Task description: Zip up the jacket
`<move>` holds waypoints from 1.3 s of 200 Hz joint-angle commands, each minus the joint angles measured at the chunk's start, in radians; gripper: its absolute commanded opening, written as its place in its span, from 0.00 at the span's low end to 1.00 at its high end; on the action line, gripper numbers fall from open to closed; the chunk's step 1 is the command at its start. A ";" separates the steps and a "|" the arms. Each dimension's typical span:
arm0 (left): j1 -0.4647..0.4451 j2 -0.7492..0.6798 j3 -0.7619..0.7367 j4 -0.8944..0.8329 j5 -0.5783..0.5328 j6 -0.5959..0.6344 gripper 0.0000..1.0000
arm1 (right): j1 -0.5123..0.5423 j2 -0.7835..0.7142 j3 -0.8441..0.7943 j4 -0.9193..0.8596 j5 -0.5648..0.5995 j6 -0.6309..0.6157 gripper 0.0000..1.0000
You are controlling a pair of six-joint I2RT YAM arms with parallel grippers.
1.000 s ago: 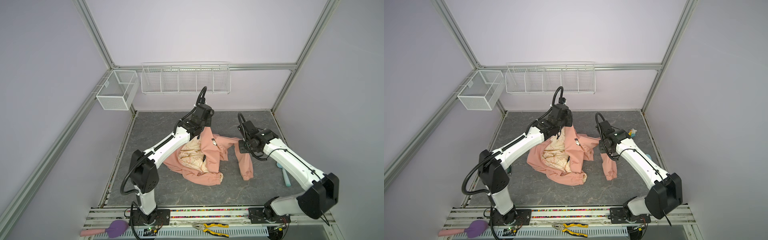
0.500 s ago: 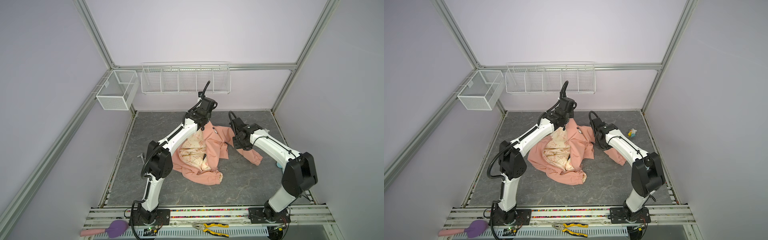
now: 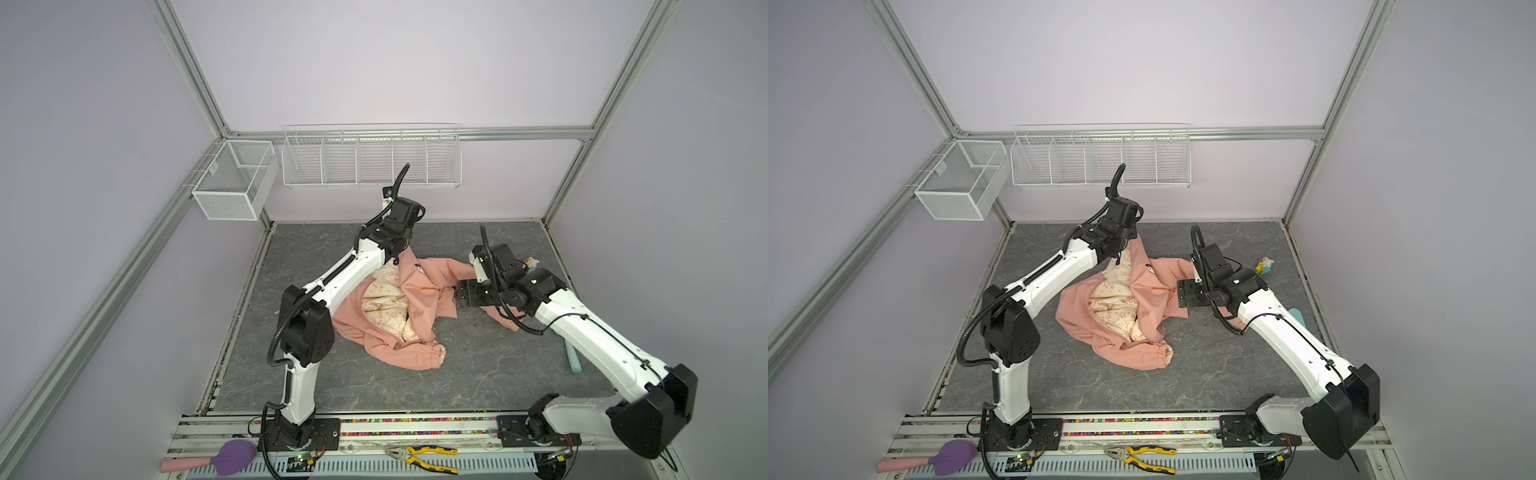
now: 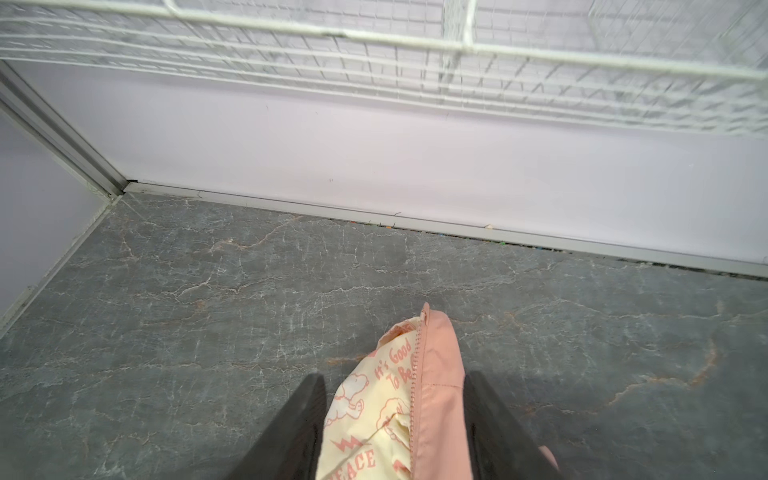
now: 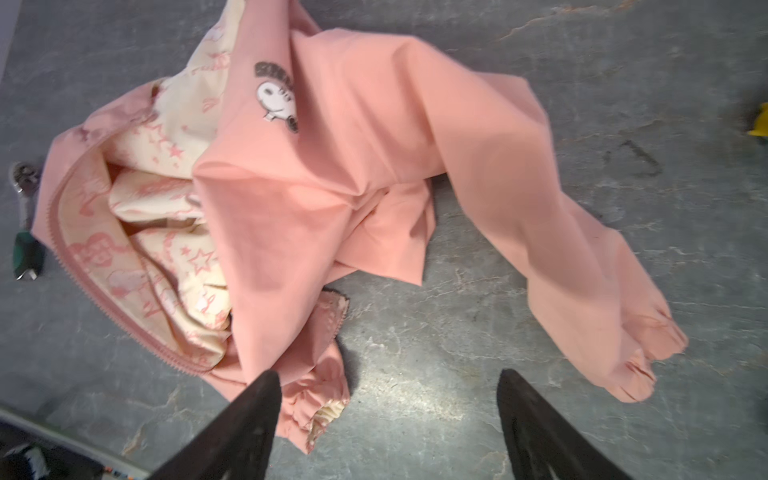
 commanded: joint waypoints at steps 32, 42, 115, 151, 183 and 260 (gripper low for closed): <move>0.000 -0.292 -0.222 0.002 0.102 -0.128 0.56 | 0.107 0.006 -0.119 0.138 -0.114 0.084 0.85; -0.001 -0.353 -0.297 0.007 0.139 -0.161 0.56 | 0.124 0.018 -0.133 0.160 -0.114 0.092 0.85; -0.004 -0.746 -0.995 0.148 0.474 -0.441 0.57 | 0.189 0.194 -0.126 0.248 -0.126 0.105 0.83; -0.005 -0.860 -1.186 0.175 0.487 -0.513 0.62 | 0.192 0.259 -0.102 0.264 -0.138 0.117 0.63; -0.003 -0.834 -1.203 0.195 0.472 -0.493 0.64 | 0.191 0.247 -0.075 0.224 -0.112 0.127 0.38; 0.010 -0.586 -1.097 0.174 0.423 -0.433 0.20 | 0.173 0.051 -0.018 0.008 0.032 0.099 0.07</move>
